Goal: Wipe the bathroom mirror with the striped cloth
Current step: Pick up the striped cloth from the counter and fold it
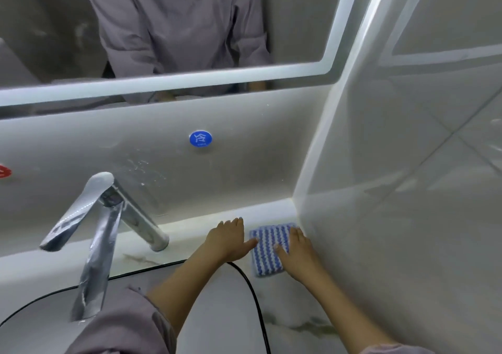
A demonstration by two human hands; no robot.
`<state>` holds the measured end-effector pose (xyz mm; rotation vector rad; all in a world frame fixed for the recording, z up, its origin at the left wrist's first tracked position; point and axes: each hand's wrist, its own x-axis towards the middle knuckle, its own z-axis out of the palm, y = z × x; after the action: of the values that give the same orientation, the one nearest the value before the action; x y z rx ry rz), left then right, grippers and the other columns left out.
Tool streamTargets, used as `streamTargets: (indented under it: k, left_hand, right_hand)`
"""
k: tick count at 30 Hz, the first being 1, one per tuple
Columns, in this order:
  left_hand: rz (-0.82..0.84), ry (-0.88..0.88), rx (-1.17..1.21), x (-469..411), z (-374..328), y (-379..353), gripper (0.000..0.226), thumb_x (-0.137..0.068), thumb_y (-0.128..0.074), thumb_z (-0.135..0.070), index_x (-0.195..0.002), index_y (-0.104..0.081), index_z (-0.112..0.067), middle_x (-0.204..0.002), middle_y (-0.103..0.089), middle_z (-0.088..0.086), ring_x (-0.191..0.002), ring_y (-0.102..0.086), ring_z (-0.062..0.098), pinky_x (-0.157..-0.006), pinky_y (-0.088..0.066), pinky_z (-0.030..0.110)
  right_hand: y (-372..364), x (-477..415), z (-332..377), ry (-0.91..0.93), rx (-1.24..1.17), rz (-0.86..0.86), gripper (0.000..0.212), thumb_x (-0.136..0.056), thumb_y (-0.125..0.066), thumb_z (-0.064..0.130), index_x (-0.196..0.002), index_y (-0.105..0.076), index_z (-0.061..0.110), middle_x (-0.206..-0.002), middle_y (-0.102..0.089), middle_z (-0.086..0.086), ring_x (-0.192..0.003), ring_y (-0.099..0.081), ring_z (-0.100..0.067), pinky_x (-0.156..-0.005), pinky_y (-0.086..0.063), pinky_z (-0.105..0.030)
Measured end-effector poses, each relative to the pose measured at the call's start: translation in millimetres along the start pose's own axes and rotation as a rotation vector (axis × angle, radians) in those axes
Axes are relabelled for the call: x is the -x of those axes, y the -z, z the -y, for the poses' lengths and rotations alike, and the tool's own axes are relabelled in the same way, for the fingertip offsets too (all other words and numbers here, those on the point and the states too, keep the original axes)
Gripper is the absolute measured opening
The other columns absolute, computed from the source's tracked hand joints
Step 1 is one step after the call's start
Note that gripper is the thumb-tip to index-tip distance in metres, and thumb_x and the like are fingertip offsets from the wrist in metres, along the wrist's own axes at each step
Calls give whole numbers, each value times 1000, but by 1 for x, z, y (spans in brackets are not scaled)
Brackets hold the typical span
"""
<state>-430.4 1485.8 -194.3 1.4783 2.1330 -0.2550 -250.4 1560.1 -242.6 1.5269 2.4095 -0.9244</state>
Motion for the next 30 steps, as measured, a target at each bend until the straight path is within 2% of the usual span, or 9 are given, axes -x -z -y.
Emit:
streamTargets:
  k: [5,9,11,14,18,21,24,28,30]
  left_hand:
    - [76,12,59,-30,-8,-16,82,-92,-36,-62,-150,-18,-7,-154,-32,12,-136,-37,31,-107,-37,44]
    - [56,22,134,-45,-15,-27,77,-93,-44,-54,-148,-20,-6,-150,-38,12,-133,-42,29,-103,-40,42]
    - [50,30,178,-51,-18,-32,72,-93,-49,-50,-144,-27,-5,-144,-43,14,-128,-46,29,-99,-43,40]
    - [48,47,241,-60,-19,-36,61,-89,-58,-47,-131,-41,-6,-132,-47,15,-117,-50,28,-91,-44,36]
    - [100,89,387,-70,-15,-35,54,-83,-67,-39,-122,-48,-7,-121,-51,14,-108,-53,26,-83,-43,30]
    - [151,119,521,-74,-14,-36,34,-79,-73,-29,-95,-47,-14,-97,-53,8,-90,-52,22,-73,-42,28]
    - [206,133,559,-74,-16,-37,33,-76,-76,-21,-76,-43,-15,-80,-48,4,-77,-49,19,-68,-38,28]
    - [284,124,537,-72,-18,-37,29,-78,-75,-20,-88,-52,-7,-91,-54,9,-84,-52,22,-73,-41,30]
    - [301,116,528,-71,-19,-36,25,-79,-73,-20,-85,-52,-8,-83,-52,6,-80,-51,21,-70,-40,28]
  right_hand:
    - [-12,-18,-10,-35,-22,-11,76,-96,-44,49,-152,-14,7,-157,-22,-9,-138,-29,-27,-112,-29,-35]
    - [-16,-28,-15,-63,-42,-67,77,-93,-52,47,-149,-20,6,-149,-32,-11,-132,-32,-26,-107,-29,-30]
    - [-18,-32,-16,-75,-22,-113,76,-91,-56,46,-147,-24,6,-145,-35,-12,-130,-33,-25,-106,-28,-29]
    - [-19,-34,-16,-88,-2,-149,75,-88,-61,45,-145,-28,9,-137,-39,-12,-126,-35,-26,-103,-30,-30]
    - [-18,-34,-14,-115,-92,-157,75,-82,-71,37,-141,-34,10,-132,-41,-12,-123,-38,-27,-100,-32,-29]
    - [-17,-34,-13,-162,-221,-155,75,-77,-78,28,-138,-39,7,-132,-44,-13,-124,-40,-27,-101,-34,-31]
    - [-17,-35,-12,-204,-356,-167,72,-73,-81,20,-133,-45,5,-131,-49,-12,-122,-46,-26,-100,-39,-32]
    - [-18,-39,-12,-263,-439,-123,55,-69,-84,18,-113,-56,1,-118,-60,-14,-108,-58,-28,-91,-50,-41]
    - [-19,-38,-13,-280,-455,-103,50,-70,-82,19,-109,-58,0,-114,-60,-15,-105,-59,-29,-88,-51,-40]
